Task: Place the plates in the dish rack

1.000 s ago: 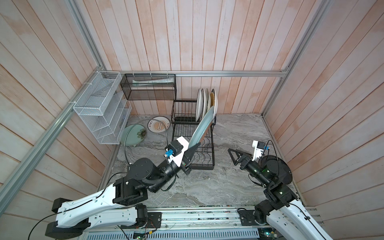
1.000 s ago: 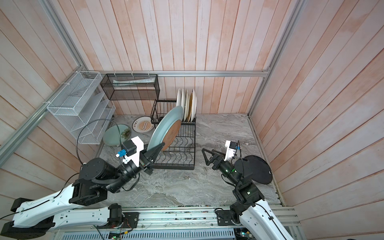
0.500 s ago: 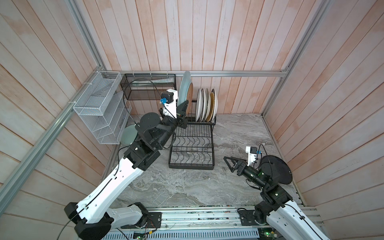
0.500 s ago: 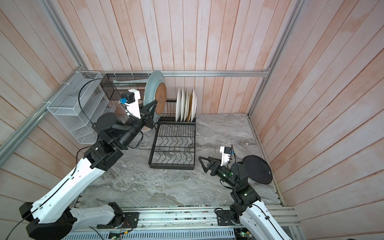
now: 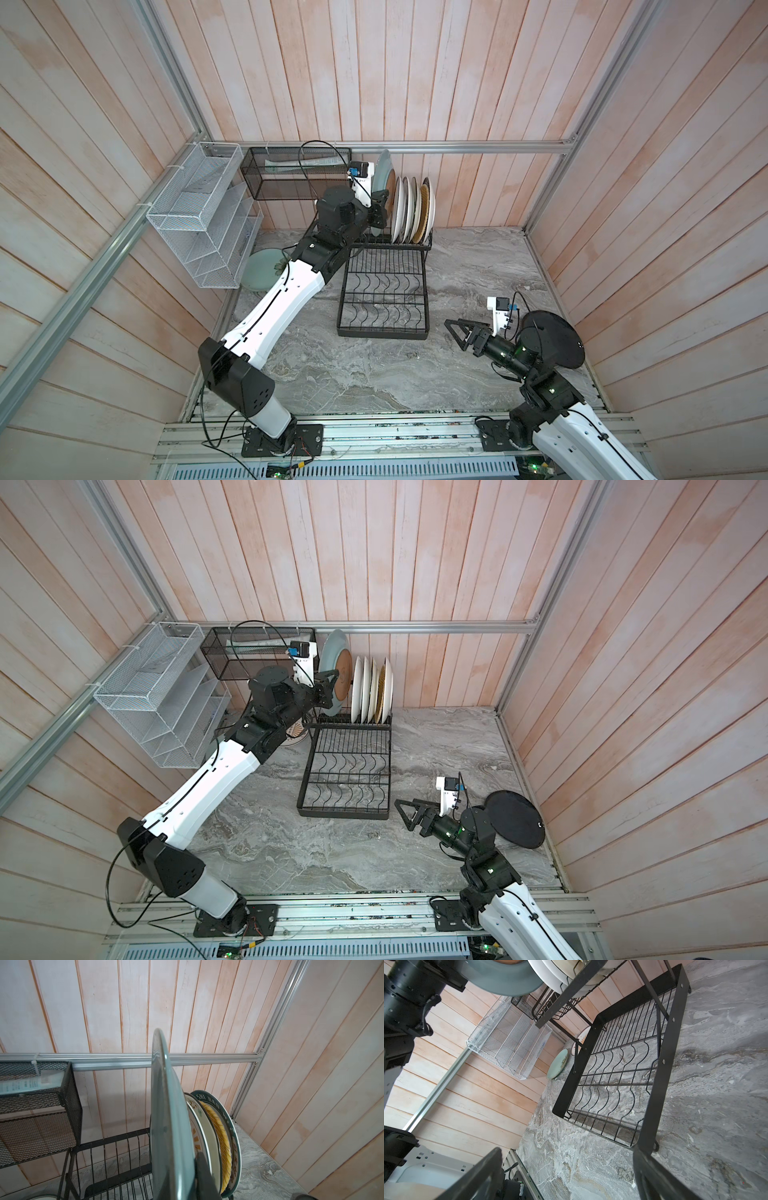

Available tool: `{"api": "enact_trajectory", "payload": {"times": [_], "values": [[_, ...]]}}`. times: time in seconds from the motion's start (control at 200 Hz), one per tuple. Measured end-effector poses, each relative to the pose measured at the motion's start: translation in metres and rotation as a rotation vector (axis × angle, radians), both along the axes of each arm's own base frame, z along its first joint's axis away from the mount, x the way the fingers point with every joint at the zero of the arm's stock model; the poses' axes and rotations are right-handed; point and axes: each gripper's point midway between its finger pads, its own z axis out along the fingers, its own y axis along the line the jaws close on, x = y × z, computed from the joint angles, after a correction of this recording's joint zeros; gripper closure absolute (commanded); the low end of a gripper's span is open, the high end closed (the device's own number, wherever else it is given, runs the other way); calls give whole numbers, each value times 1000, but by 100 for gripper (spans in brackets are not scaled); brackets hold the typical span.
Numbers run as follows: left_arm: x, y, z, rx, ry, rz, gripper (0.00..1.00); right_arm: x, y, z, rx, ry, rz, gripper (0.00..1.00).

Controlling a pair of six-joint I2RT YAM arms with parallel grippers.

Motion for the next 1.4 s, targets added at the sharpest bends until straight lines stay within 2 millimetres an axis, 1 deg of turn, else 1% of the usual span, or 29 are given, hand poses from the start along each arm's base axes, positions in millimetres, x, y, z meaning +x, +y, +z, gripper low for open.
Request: {"api": "enact_trajectory", "payload": {"times": [0.07,0.255,0.53,0.665,1.075,1.275,1.395], "values": [[9,-5,-8,7,13,-2,100,-1,1,0,0,1,5,2],[25,-12,-31,19,58,-3,100,0,3,-5,-7,17,15,2],[40,-16,-39,22,76,14,100,0,5,-10,-18,33,27,2],[49,-18,-48,29,91,29,100,0,5,-9,-18,31,27,2],[57,-19,-65,34,126,65,100,0,5,-9,-18,31,27,2],[57,-25,-70,48,122,99,100,0,5,-9,-18,31,27,2],[61,-28,-73,48,130,120,100,0,5,-9,-17,31,27,2]]}}
